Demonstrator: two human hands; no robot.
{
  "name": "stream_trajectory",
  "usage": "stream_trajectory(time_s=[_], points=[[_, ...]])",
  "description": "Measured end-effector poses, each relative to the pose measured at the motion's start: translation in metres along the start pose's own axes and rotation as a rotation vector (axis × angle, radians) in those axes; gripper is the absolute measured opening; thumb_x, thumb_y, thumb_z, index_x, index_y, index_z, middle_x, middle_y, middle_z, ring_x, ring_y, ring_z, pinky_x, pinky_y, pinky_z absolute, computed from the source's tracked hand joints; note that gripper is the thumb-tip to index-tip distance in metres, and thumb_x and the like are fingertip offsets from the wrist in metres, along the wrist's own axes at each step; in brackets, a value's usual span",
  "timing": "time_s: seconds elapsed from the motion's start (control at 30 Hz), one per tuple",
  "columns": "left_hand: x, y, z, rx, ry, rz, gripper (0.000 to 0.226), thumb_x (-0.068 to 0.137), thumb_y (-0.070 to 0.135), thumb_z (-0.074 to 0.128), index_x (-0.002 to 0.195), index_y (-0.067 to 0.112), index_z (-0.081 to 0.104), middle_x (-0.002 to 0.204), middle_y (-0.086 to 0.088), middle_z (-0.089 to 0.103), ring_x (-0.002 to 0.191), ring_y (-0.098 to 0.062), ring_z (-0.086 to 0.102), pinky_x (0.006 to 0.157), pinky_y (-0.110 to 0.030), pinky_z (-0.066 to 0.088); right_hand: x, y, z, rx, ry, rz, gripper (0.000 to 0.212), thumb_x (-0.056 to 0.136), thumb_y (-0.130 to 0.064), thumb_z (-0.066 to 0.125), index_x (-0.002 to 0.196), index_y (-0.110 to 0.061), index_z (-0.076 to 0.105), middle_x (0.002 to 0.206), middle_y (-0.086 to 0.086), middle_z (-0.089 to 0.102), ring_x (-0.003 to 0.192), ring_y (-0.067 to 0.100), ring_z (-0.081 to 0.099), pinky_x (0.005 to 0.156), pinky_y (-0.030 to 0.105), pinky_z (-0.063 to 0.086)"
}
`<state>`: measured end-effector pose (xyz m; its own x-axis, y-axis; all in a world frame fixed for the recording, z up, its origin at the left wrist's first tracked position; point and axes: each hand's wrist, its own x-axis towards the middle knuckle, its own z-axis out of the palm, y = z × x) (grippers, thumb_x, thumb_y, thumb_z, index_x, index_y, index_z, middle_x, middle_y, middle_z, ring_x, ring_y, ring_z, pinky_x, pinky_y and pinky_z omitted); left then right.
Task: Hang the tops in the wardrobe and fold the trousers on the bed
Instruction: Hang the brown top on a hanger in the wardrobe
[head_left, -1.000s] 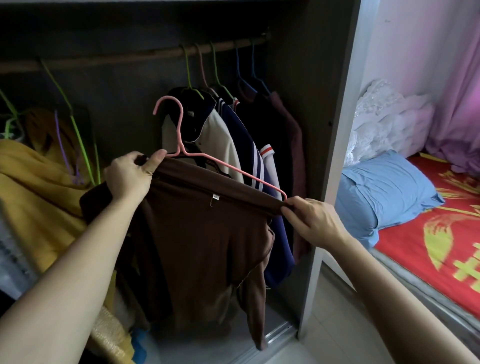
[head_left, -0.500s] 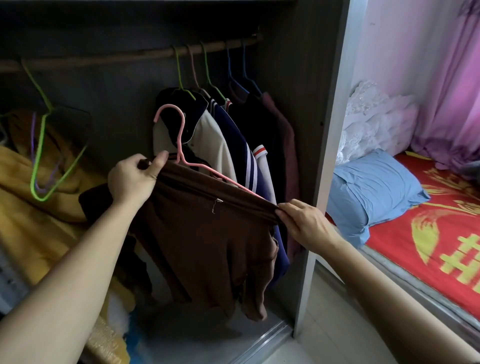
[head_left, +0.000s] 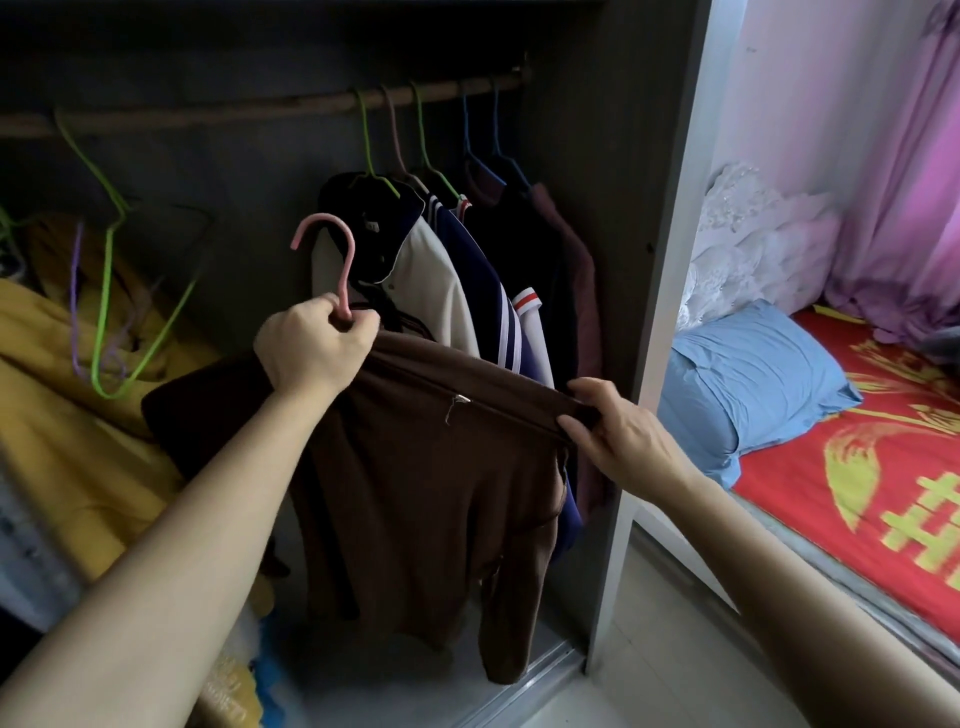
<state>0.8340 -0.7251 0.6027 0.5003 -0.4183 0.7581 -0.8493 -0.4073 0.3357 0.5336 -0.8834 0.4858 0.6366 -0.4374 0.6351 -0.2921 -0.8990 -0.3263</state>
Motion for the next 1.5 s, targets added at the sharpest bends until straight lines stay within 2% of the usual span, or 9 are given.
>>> stream_trajectory(time_s=[0.1,0.27,0.53,0.73,0.9,1.03,1.17,1.33,1.5], points=[[-0.002,-0.023,-0.002,0.062,-0.086,0.096,0.033,0.077,0.048,0.048,0.056,0.023,0.054,0.051,0.002,0.054,0.054,-0.029,0.056,0.056,-0.030,0.043,-0.002,0.009,-0.007,-0.107,0.028,-0.075,0.041,0.094,-0.054,0.058,0.115,-0.019,0.051,0.092,-0.004,0.063,0.079,0.012,0.059,0.067,0.016,0.038],[-0.021,-0.010,0.014,0.040,-0.232,0.215,0.032,0.075,0.057,0.045,0.053,0.033,0.042,0.055,0.004,0.060,0.062,-0.028,0.062,0.058,-0.027,0.040,0.024,-0.013,-0.008,-0.089,0.038,-0.201,0.012,0.097,-0.029,0.057,0.104,-0.019,0.053,0.090,-0.009,0.052,0.079,0.011,0.048,0.068,0.026,0.044],[-0.025,0.022,0.016,-0.203,-0.208,-0.041,0.057,0.074,0.080,0.058,0.060,0.025,0.056,0.049,0.010,0.054,0.053,-0.004,0.055,0.052,-0.024,0.038,0.043,-0.054,0.001,0.185,-0.157,-0.072,0.014,0.079,-0.015,0.063,0.091,-0.020,0.058,0.088,-0.013,0.054,0.082,0.006,0.052,0.071,0.028,0.047],[-0.033,0.028,0.021,-0.349,-0.294,-0.196,0.066,0.061,0.083,0.063,0.061,0.017,0.057,0.047,0.006,0.050,0.044,-0.007,0.048,0.052,-0.026,0.037,0.055,-0.065,-0.005,0.299,0.174,0.039,0.022,0.093,-0.033,0.061,0.115,-0.029,0.061,0.118,-0.010,0.056,0.104,0.010,0.056,0.088,0.031,0.045],[-0.038,0.035,0.029,-0.496,-0.296,-0.234,0.075,0.051,0.089,0.065,0.058,0.014,0.056,0.048,0.006,0.051,0.045,-0.003,0.047,0.048,-0.018,0.035,0.077,-0.067,-0.011,-0.155,-0.235,-0.085,0.034,0.103,-0.043,0.043,0.123,-0.028,0.066,0.113,-0.010,0.068,0.108,0.015,0.058,0.095,0.041,0.039],[-0.036,0.025,0.023,-0.713,-0.465,-0.200,0.051,0.058,0.063,0.080,0.067,0.017,0.061,0.053,0.016,0.047,0.051,0.000,0.040,0.051,-0.010,0.034,0.081,-0.052,-0.017,0.025,-0.210,-0.028,0.025,0.101,-0.032,0.055,0.114,-0.016,0.070,0.105,-0.004,0.070,0.100,0.017,0.063,0.088,0.033,0.047],[-0.033,0.009,0.010,-0.726,-0.798,-0.150,0.027,0.074,0.041,0.079,0.096,0.025,0.077,0.085,0.010,0.074,0.079,0.000,0.066,0.072,-0.010,0.048,0.079,-0.037,-0.016,0.227,-0.124,0.077,0.014,0.095,-0.020,0.065,0.109,-0.018,0.068,0.098,-0.007,0.063,0.089,0.007,0.060,0.080,0.018,0.042],[-0.050,0.009,0.019,-0.789,-0.676,-0.274,0.010,0.089,0.022,0.072,0.098,0.018,0.076,0.090,-0.006,0.074,0.082,-0.009,0.063,0.078,-0.019,0.049,0.070,-0.039,-0.005,0.137,0.091,0.044,0.017,0.087,-0.015,0.073,0.101,-0.024,0.075,0.093,-0.008,0.065,0.083,0.009,0.059,0.073,0.020,0.045],[-0.052,0.002,0.019,-0.875,-0.594,-0.322,0.012,0.090,0.016,0.070,0.101,0.015,0.076,0.098,-0.010,0.075,0.090,-0.012,0.065,0.089,-0.024,0.050,0.036,-0.034,0.009,0.032,-0.533,-0.008,0.014,0.083,-0.013,0.069,0.089,-0.022,0.078,0.092,-0.006,0.075,0.080,0.006,0.066,0.073,0.027,0.051]])
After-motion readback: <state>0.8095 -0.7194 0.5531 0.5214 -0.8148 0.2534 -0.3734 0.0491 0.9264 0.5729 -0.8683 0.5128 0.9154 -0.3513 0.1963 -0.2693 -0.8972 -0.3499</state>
